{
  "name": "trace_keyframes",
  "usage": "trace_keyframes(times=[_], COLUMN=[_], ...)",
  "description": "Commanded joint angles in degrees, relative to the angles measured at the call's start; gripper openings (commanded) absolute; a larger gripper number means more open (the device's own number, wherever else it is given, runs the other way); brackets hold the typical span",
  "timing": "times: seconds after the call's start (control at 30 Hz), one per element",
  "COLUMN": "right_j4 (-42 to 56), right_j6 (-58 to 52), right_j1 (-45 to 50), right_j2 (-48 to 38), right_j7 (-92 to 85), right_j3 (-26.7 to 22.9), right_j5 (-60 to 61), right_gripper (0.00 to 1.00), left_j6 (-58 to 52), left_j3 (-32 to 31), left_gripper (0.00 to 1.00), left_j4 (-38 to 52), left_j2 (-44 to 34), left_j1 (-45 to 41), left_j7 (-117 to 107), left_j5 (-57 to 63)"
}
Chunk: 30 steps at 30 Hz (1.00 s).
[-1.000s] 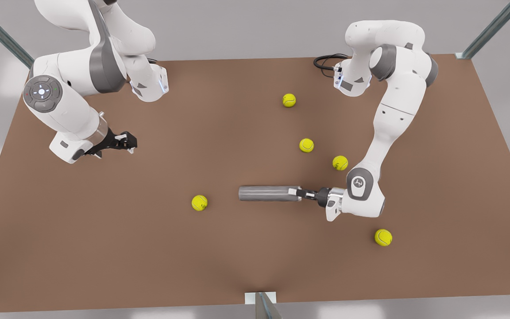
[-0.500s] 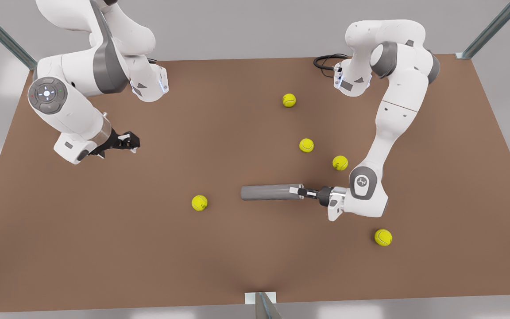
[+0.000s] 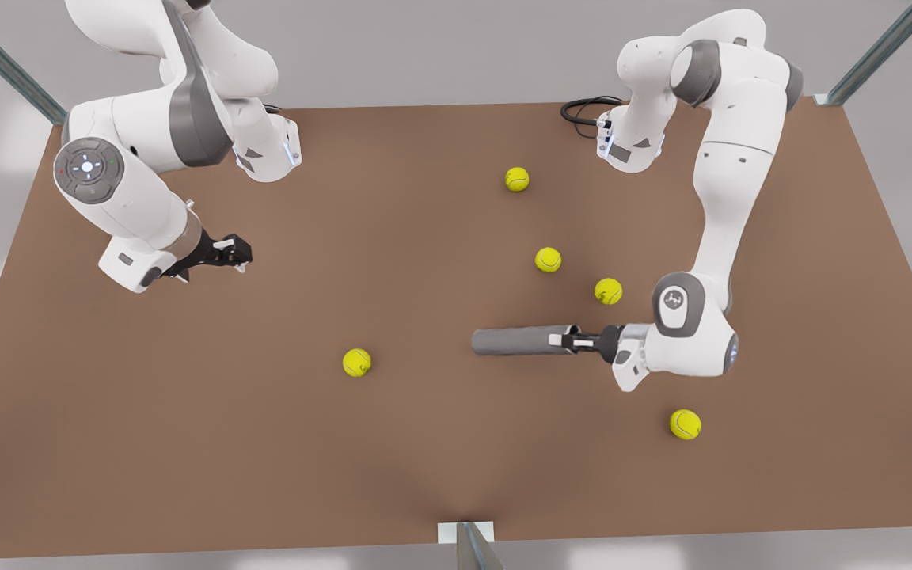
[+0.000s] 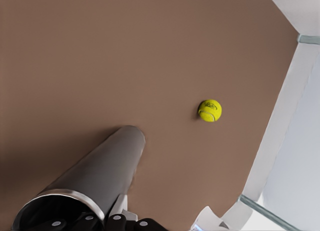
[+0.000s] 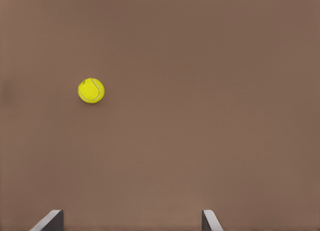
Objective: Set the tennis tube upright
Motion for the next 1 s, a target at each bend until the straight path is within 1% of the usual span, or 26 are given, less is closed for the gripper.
trace_keyframes(times=[0.0,0.13,0.33,0.4,0.47,0.57,0.6,0.77,0.97], right_j4=[0.0,0.0,0.1,0.1,0.1,0.1,0.1,0.1,0.1], right_j6=[0.0,0.0,0.0,0.0,0.0,0.0,0.0,0.0,0.0], right_j1=[0.0,-0.1,-0.2,-0.2,-0.2,-0.2,-0.3,-0.3,-0.3], right_j2=[0.0,0.0,0.0,0.0,0.0,0.0,0.0,0.0,0.0], right_j7=[0.0,-0.1,-0.1,-0.1,-0.1,-0.1,-0.1,-0.1,-0.1], right_j3=[0.0,0.1,0.0,0.0,0.0,0.0,0.0,0.0,0.0], right_j5=[0.0,0.0,0.0,-0.1,-0.1,-0.1,-0.1,-0.1,-0.1], right_gripper=[1.00,1.00,1.00,1.00,1.00,1.00,1.00,1.00,1.00], left_j6=[0.0,0.0,1.3,1.2,1.2,1.2,1.1,-1.1,-1.3], left_j3=[0.1,0.4,0.5,2.8,3.7,3.8,3.8,3.8,3.8], left_gripper=[0.21,0.21,0.21,0.21,0.21,0.21,0.21,0.21,0.21], left_j4=[0.0,0.0,0.0,0.0,0.0,0.0,0.0,-0.2,-0.3], left_j2=[-0.3,-2.0,-6.7,-8.4,-9.6,-11.1,-11.4,-12.1,-11.3], left_j1=[0.0,0.0,0.2,0.3,0.4,0.4,0.4,0.2,0.0], left_j7=[-0.3,-3.2,-9.8,-10.5,-11.0,-15.5,-18.1,-27.1,-30.8], left_j5=[1.7,4.1,15.7,18.8,21.6,29.2,32.4,38.4,41.0])
